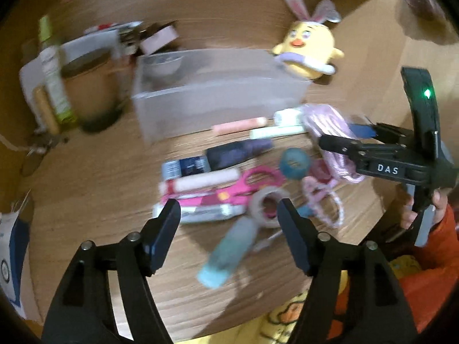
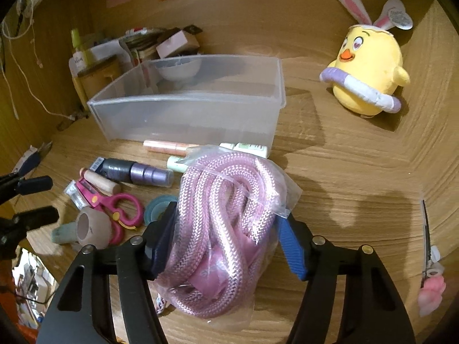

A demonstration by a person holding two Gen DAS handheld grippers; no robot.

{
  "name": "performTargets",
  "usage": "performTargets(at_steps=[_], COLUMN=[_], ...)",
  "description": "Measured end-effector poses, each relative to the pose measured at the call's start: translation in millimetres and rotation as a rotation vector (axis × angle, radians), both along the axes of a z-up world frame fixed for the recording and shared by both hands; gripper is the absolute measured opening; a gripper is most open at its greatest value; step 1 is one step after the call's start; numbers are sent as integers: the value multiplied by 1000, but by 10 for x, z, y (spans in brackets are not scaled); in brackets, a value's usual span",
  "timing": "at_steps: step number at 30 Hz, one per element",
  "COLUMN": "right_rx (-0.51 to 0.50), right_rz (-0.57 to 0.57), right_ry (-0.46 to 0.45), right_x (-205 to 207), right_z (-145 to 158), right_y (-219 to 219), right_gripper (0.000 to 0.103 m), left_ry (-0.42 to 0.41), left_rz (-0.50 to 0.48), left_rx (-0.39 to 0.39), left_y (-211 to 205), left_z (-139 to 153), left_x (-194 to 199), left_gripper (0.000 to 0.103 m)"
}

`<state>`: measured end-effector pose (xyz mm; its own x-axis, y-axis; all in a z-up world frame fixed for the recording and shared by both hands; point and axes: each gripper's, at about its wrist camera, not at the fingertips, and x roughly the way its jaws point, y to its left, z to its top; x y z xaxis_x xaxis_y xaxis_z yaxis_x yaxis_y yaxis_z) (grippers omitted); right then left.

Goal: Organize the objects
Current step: 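Grasp the clear tape roll with the left gripper while the right gripper lifts the rope bag, then carry tape and rope bag into the clear bin and open both grippers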

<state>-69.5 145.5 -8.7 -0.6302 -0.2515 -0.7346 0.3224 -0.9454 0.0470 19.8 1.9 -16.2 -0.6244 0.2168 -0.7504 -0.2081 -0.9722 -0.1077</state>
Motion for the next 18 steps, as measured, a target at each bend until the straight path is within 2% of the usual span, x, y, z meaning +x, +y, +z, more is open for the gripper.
performTargets(at_steps=[5, 7, 9, 14, 18], right_rx=[-21, -32, -42, -62, -84], right_rz=[-10, -14, -19, -24, -25], right_ry=[35, 48, 56, 77, 103], right_x=[52, 63, 66, 26, -33], right_z=[132, 182, 215, 284, 382], right_y=[93, 139, 168, 213, 234], right_gripper=[62, 62, 62, 62, 62], left_ry=[-17, -27, -43, -9, 25], left_rz=[-43, -52, -62, -40, -22], left_rx=[-40, -52, -43, -37, -11], left_y=[286, 354, 385, 372, 284], left_z=[-172, -229, -279, -239, -64], left_x=[-159, -212, -260, -254, -282], left_gripper=[67, 50, 38, 38, 38])
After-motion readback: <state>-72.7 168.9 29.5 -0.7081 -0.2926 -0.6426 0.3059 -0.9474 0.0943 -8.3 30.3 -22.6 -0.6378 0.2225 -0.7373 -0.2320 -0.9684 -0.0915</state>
